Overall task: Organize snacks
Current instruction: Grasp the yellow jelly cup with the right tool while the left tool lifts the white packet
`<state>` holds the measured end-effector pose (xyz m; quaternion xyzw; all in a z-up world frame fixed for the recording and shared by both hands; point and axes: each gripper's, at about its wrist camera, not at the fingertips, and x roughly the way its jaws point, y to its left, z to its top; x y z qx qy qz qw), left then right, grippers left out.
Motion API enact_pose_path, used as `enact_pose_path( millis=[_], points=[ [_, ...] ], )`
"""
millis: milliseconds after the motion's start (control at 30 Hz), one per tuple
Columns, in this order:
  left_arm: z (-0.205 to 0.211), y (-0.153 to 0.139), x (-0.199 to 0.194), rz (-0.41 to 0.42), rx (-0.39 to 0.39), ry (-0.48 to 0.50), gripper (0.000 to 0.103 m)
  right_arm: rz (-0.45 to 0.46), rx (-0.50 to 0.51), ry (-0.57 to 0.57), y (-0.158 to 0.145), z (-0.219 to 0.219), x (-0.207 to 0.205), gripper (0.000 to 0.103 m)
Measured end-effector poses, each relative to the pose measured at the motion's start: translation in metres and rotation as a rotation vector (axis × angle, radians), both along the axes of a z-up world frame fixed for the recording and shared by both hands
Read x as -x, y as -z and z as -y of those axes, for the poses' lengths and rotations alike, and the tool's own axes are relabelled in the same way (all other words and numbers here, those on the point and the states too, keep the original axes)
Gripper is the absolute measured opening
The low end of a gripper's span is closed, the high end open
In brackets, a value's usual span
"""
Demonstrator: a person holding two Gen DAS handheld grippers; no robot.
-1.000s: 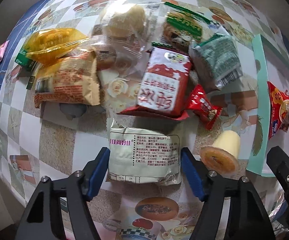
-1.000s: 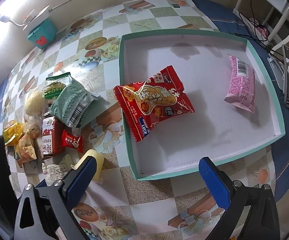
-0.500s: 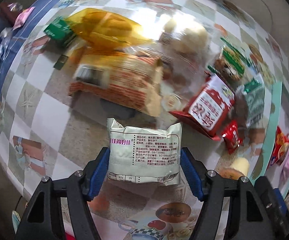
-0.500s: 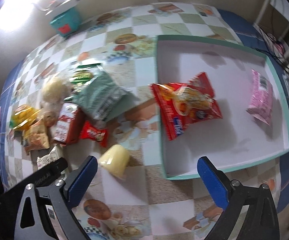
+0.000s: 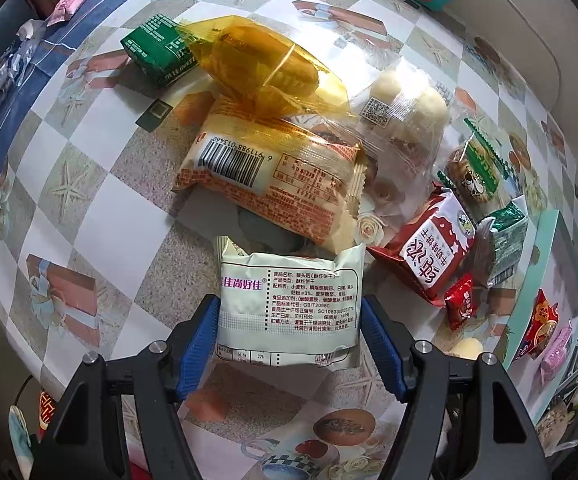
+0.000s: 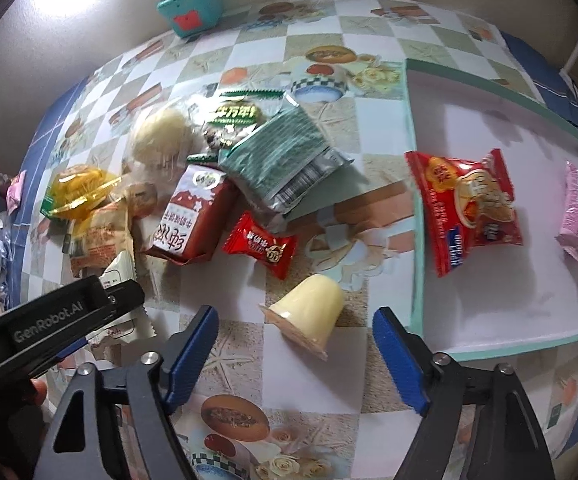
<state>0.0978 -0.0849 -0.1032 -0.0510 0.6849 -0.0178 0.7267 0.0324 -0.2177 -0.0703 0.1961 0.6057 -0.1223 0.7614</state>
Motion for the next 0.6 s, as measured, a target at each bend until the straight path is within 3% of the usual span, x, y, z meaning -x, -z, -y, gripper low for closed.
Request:
enact_pose_path(
  millis=[200, 333, 600],
  points=[
    [-0.003, -0.006, -0.004, -0.003, 0.011, -0.005, 0.072, -0.019, -0.006, -0.003, 0.016, -0.003, -0.007, 0.063],
    [-0.02, 0.002, -0.011, -0.01, 0.019, -0.005, 0.072, -0.03, -0.004, 0.008, 0.023, -0.003, -0.009, 0.062],
    [-0.012, 0.007, -0.01, -0.016, 0.02, -0.007, 0.072, -0.039, 0.036, 0.01, 0.028, -0.003, -0.006, 0.053]
  ],
)
